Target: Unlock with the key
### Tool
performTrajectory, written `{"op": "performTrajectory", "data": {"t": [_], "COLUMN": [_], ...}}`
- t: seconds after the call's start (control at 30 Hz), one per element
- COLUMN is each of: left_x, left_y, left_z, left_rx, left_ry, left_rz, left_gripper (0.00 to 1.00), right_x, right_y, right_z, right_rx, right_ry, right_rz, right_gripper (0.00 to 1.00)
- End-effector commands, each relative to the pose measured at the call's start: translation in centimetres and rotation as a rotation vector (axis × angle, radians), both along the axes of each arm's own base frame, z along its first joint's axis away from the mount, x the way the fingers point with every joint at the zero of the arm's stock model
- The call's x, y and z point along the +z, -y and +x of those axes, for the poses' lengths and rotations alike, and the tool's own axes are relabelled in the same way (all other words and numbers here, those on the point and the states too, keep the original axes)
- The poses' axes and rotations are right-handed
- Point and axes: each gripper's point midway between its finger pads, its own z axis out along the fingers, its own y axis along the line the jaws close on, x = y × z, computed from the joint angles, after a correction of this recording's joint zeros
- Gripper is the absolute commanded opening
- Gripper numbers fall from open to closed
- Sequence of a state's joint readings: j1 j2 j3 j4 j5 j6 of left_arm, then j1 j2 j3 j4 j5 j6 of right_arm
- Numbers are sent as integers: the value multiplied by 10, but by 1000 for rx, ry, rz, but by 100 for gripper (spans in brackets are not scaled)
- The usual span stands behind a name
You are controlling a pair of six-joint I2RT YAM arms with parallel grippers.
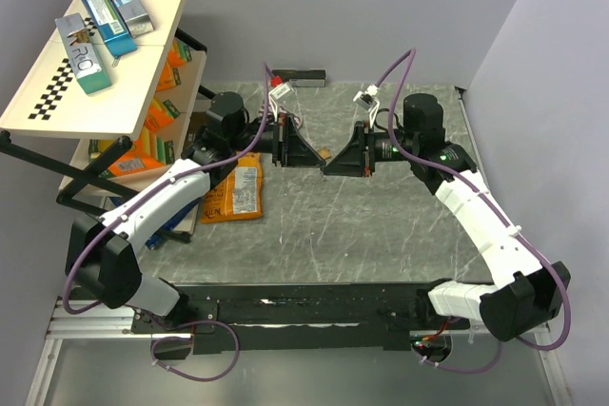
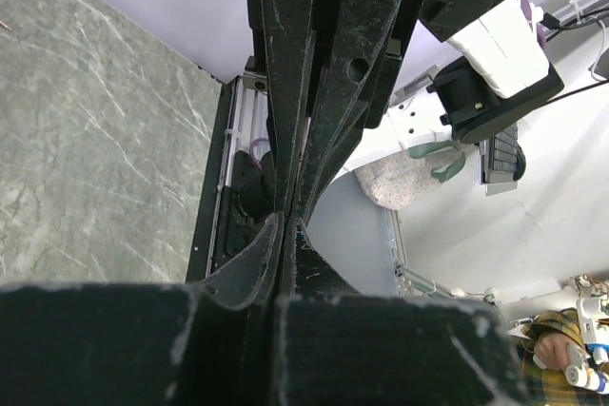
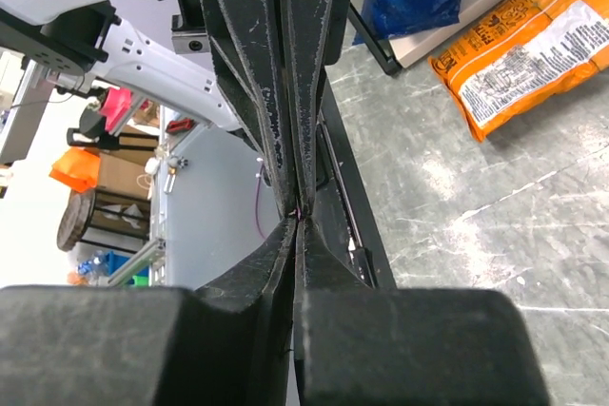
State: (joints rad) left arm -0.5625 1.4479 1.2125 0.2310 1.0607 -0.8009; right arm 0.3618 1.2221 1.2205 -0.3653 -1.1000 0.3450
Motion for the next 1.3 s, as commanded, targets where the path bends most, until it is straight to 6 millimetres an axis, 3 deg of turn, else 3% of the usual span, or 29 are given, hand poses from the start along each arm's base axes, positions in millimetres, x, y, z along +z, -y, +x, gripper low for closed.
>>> {"op": "performTrajectory", "data": {"t": [0.0, 0.17, 0.33, 0.53, 0.63, 0.67, 0.7, 0.77, 0.8, 0.9, 0.97, 1.0, 1.03, 1.07, 1.13, 1.2, 1.23, 1.27], "left_x": [20, 22, 23, 21, 21, 22, 22, 24, 24, 18, 10, -6, -25, -31, -74, -93, -115, -115], "left_y": [-1, 0, 0, 1, 2, 2, 3, 3, 3, 0, -1, -7, -10, -14, -28, -35, -34, -34], "left_z": [-7, -8, -11, -11, -9, -8, -5, -3, 3, 22, 49, 63, 89, 103, 132, 147, 156, 166], "left_rx": [1, -4, -6, 0, 13, 17, 28, 44, 79, 180, 291, 344, 458, 515, 652, 720, 737, 764], "left_ry": [74, 78, 77, 74, 72, 72, 72, 85, 88, 98, 67, 3, -46, -77, -185, -232, -266, -264], "left_rz": [-59, -68, -75, -74, -71, -70, -69, -67, -65, -32, 2, 58, 113, 151, 279, 348, 398, 414], "left_gripper": [1, 1, 1, 1, 3, 9, 32, 60, 79, 95, 97, 97, 96, 96, 95, 93, 92, 90], "right_x": [6, 7, 6, 7, 8, 4, 12, 7, 11, -2, -9, -7, -12, -11, -14, -9, -9, -6], "right_y": [-4, -5, -4, -4, -4, -3, -3, 2, 5, 23, 41, 48, 55, 66, 77, 88, 90, 92], "right_z": [-6, -7, -7, -8, -7, -5, -5, 2, 5, 23, 37, 39, 41, 51, 53, 59, 61, 60], "right_rx": [45, 52, 49, 46, 25, 8, -5, -68, -93, -207, -298, -329, -363, -429, -484, -557, -570, -581], "right_ry": [29, 28, 26, 28, 27, 20, 64, 38, 58, 21, 7, 21, 12, 30, 46, 79, 97, 106], "right_rz": [29, 34, 37, 40, 46, 45, 67, 74, 87, 77, 67, 66, 45, 27, -18, -52, -69, -76], "right_gripper": [6, 18, 20, 0, 0, 0, 0, 0, 0, 0, 0, 0, 0, 0, 0, 0, 0, 0]}}
